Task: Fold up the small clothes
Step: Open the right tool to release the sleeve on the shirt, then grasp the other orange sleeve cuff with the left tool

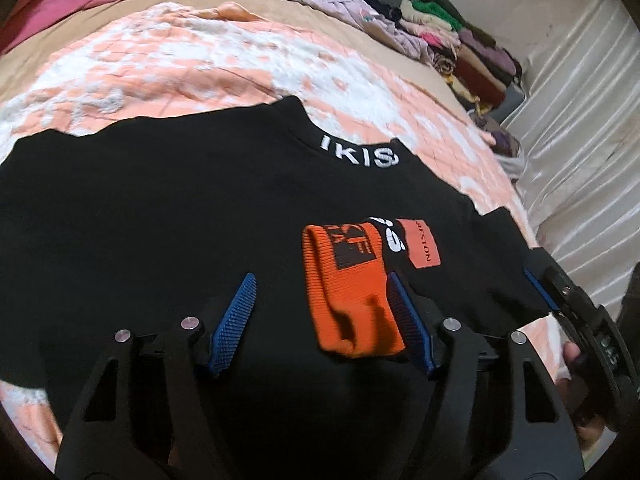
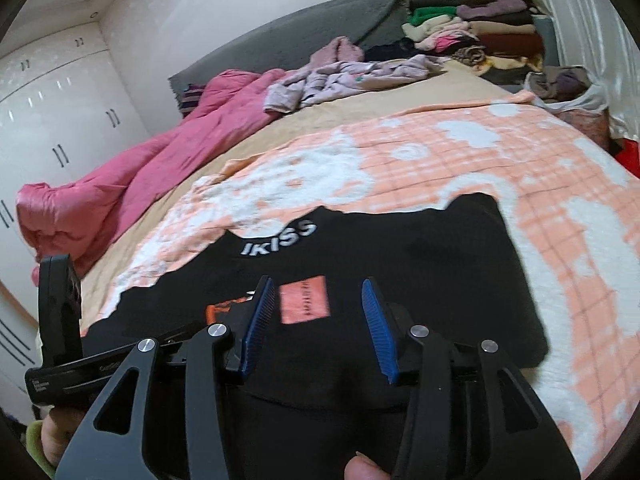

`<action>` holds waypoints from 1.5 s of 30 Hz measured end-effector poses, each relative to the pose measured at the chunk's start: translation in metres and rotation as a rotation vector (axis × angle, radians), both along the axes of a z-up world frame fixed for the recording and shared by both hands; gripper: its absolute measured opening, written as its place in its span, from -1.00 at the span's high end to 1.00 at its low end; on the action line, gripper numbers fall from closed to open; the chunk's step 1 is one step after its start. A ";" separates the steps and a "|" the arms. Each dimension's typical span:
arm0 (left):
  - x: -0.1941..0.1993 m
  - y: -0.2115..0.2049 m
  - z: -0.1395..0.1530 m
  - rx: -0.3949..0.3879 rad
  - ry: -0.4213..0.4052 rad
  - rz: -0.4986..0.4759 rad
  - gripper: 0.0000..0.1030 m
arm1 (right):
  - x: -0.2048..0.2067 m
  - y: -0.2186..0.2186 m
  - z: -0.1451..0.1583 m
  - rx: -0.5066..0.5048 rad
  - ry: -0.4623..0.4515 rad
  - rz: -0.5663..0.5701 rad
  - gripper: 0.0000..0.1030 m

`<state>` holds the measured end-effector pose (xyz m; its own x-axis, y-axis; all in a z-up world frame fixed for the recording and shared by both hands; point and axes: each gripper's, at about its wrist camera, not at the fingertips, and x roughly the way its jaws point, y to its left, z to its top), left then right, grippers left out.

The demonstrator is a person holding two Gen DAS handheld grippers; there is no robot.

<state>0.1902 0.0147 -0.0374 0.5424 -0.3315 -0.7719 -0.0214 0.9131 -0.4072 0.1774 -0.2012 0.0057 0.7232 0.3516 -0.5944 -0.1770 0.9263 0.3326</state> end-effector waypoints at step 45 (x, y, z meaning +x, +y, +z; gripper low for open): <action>-0.026 0.047 0.033 0.274 -0.127 0.113 0.84 | 0.006 -0.036 -0.021 -0.245 0.047 -0.127 0.13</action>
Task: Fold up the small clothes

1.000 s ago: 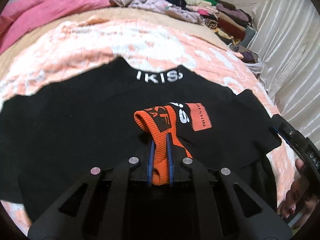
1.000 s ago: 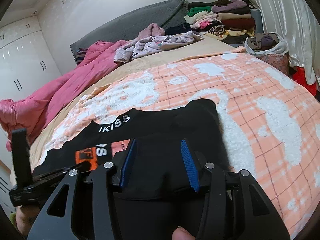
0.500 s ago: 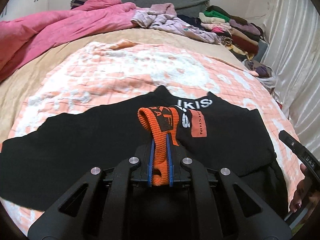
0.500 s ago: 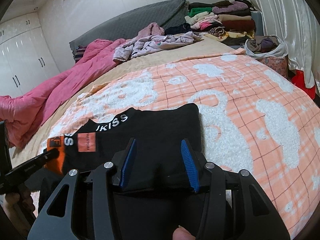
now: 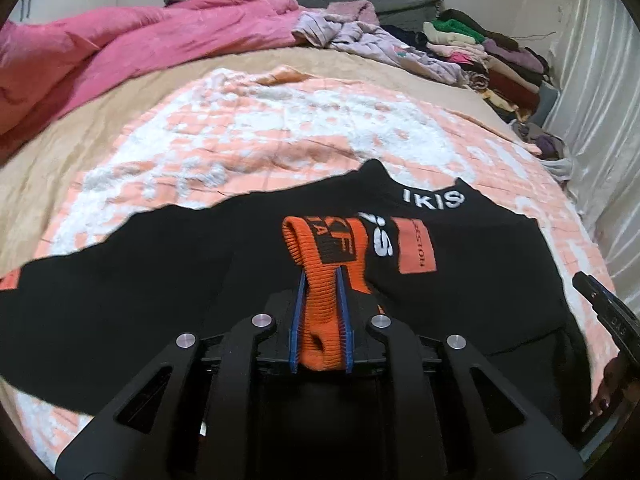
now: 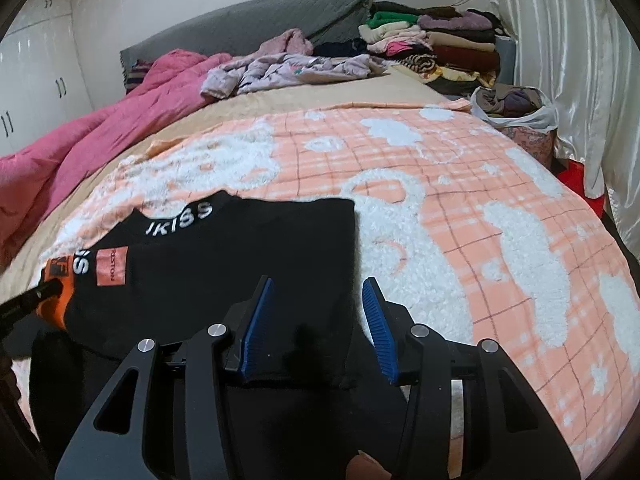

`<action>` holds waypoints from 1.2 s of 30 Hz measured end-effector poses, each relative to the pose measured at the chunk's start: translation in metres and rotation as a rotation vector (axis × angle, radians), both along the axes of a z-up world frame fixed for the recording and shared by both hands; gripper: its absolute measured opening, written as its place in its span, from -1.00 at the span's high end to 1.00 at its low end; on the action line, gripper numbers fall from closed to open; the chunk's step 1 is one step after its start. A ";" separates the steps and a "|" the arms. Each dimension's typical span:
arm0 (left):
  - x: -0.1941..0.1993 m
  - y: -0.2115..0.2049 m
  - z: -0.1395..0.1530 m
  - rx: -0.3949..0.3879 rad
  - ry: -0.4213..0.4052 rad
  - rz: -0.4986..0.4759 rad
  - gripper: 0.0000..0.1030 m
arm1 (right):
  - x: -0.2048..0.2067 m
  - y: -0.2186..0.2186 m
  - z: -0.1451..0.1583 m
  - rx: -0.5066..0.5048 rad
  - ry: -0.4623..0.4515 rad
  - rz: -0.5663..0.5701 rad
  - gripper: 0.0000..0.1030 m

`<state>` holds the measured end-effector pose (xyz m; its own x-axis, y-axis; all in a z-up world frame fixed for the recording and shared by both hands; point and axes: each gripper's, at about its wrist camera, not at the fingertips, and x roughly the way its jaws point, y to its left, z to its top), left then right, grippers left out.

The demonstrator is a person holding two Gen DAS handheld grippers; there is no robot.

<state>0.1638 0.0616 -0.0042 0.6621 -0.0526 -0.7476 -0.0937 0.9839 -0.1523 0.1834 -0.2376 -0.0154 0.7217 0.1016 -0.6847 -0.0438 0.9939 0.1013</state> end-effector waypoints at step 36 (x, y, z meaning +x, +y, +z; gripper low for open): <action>-0.039 0.020 0.010 0.068 0.001 0.036 -0.32 | -0.033 0.070 0.009 0.025 0.028 0.247 -0.75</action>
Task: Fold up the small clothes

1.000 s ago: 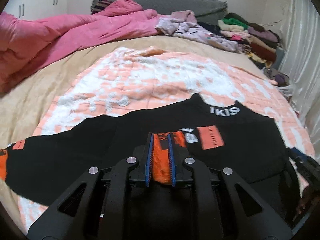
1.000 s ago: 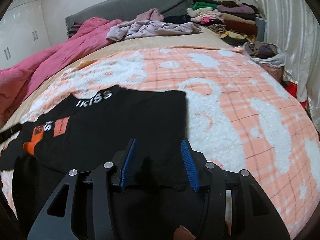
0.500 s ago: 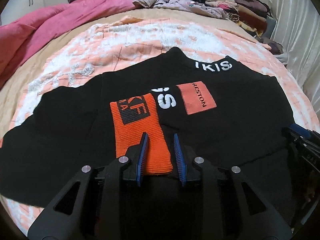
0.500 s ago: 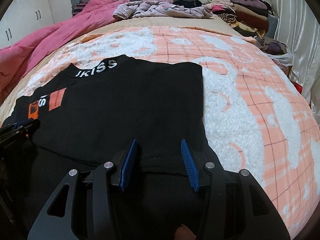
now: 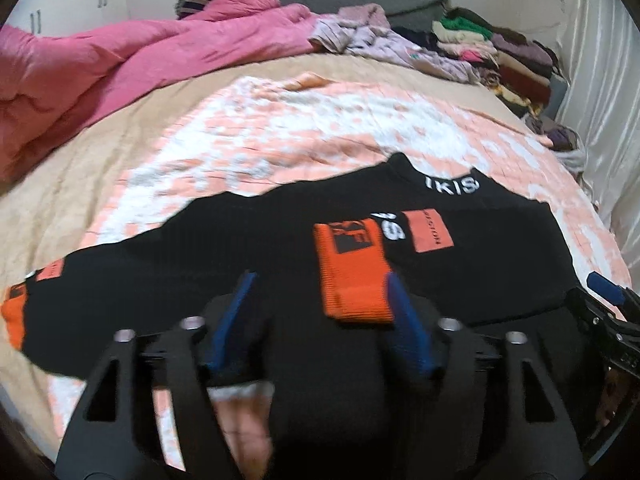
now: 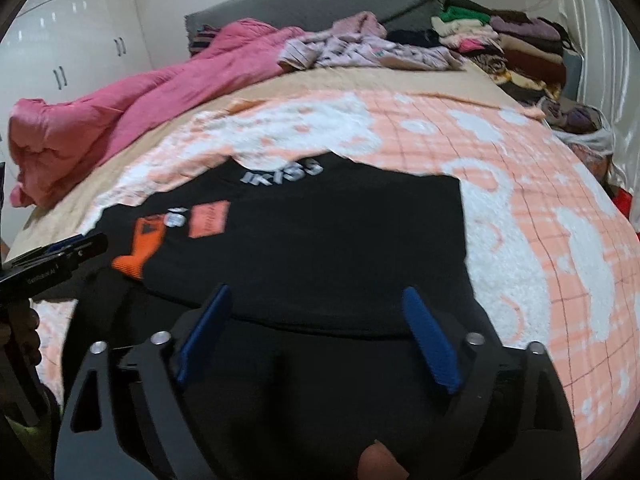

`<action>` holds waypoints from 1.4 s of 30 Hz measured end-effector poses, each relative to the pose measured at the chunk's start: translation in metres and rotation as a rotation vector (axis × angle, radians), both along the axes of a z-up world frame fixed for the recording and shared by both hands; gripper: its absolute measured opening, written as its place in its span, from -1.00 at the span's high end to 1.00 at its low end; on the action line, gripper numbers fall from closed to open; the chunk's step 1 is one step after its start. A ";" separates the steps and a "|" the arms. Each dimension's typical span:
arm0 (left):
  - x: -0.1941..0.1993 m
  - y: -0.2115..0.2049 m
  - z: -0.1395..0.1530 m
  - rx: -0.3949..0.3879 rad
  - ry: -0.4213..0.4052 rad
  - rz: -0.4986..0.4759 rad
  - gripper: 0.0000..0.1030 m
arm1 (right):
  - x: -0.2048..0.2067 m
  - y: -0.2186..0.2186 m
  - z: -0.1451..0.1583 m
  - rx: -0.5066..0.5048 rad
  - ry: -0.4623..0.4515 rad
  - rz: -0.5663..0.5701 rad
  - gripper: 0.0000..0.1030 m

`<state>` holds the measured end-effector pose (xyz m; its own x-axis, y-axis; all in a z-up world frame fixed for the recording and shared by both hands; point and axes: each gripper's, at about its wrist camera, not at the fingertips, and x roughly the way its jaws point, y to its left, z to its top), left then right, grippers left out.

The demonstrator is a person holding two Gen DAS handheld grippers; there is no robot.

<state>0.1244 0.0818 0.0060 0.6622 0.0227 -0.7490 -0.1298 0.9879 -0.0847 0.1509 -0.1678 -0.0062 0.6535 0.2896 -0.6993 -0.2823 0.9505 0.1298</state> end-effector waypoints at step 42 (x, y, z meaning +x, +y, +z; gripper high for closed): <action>-0.099 0.233 -0.002 0.034 0.028 0.597 -0.70 | -0.017 0.195 0.031 0.006 -0.056 0.361 -0.91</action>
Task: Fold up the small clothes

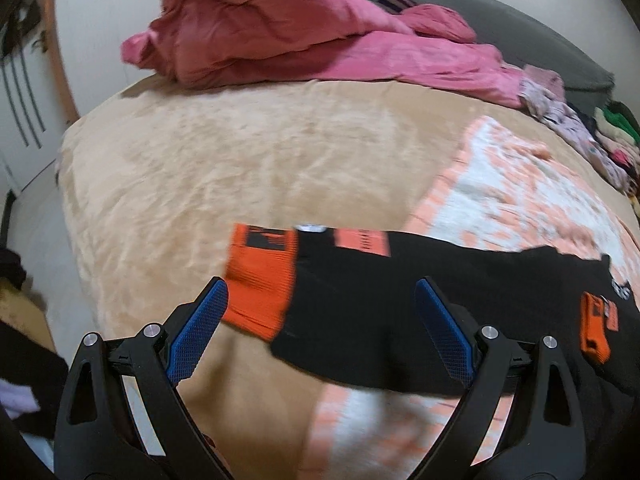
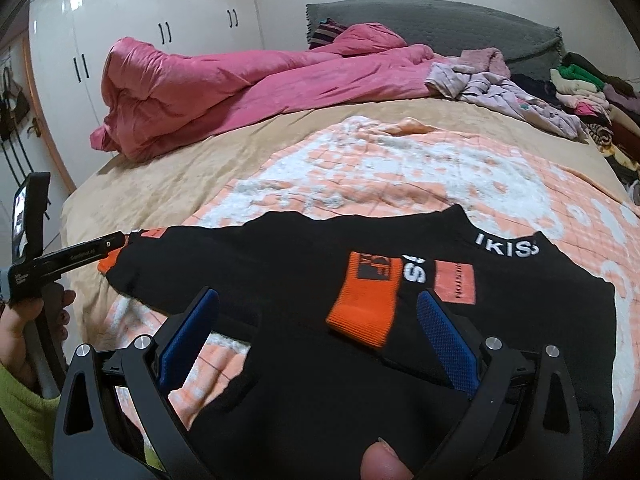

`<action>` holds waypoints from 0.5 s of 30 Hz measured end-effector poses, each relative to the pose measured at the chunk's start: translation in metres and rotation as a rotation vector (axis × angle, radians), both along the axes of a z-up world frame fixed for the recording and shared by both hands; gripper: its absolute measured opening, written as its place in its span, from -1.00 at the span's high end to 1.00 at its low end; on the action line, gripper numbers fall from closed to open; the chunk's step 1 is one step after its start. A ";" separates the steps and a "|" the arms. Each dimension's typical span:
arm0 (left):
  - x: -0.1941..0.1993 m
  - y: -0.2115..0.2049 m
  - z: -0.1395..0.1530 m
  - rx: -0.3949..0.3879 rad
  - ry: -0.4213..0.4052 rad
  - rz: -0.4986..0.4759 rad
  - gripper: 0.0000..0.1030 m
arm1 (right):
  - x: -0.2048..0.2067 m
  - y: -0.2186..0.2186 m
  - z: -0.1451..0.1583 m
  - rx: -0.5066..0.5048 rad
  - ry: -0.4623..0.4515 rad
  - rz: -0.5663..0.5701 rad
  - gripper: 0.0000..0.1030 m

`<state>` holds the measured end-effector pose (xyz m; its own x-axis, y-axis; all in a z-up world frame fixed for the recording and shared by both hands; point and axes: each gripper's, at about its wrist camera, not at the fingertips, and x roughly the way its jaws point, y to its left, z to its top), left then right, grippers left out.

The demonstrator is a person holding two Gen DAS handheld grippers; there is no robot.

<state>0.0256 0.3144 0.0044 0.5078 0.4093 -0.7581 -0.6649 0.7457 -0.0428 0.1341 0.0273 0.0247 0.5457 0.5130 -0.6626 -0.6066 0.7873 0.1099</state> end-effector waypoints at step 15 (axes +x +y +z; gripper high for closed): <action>0.008 0.041 -0.044 -0.086 -0.002 0.052 -0.51 | 0.010 0.039 -0.024 -0.051 0.048 0.057 -0.91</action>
<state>0.0331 0.3555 -0.0400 0.4891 0.3684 -0.7906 -0.7027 0.7034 -0.1070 0.1441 0.0665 0.0005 0.4837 0.5071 -0.7134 -0.6452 0.7573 0.1009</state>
